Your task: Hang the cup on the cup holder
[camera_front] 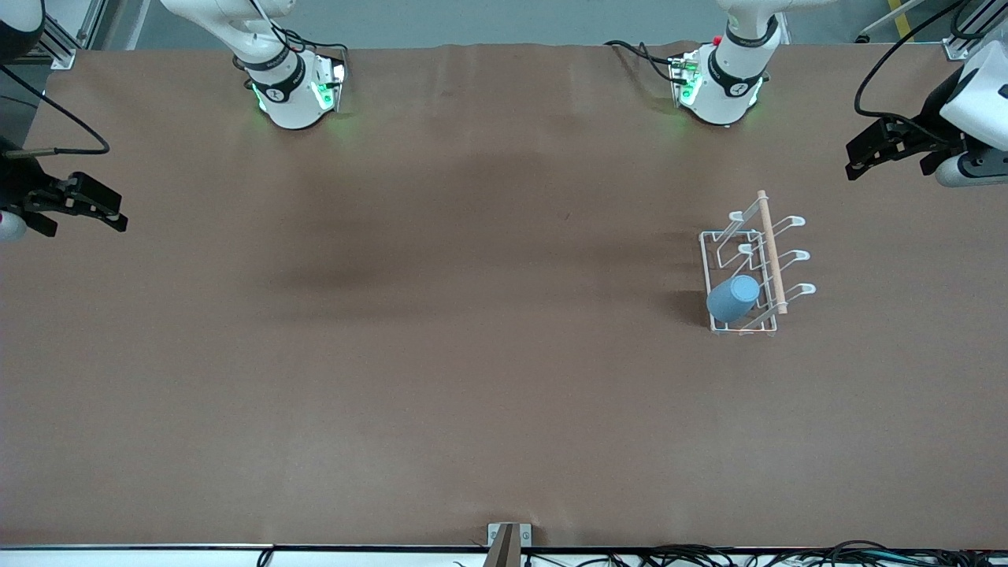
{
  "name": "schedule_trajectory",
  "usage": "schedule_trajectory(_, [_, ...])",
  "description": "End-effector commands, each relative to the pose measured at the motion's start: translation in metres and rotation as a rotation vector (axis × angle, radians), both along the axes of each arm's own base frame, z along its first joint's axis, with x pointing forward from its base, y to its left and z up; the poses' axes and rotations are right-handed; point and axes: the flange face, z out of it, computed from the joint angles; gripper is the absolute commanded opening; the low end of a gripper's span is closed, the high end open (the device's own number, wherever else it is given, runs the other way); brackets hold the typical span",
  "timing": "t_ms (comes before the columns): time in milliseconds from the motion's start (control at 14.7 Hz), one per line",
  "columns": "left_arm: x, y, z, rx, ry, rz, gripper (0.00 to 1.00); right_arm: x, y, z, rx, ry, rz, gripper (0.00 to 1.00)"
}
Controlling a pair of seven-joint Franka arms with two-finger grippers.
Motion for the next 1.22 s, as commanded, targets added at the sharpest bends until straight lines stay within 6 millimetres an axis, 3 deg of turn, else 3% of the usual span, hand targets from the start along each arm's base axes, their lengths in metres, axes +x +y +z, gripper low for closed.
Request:
schedule_trajectory(0, [-0.006, 0.0, 0.0, -0.016, -0.021, -0.017, 1.0, -0.004, -0.002, 0.004, -0.009, -0.012, -0.019, 1.0])
schedule_trajectory(1156, [0.005, -0.003, 0.004, -0.028, -0.045, -0.05, 1.0, -0.007, -0.015, 0.004, -0.008, -0.001, -0.039, 1.0])
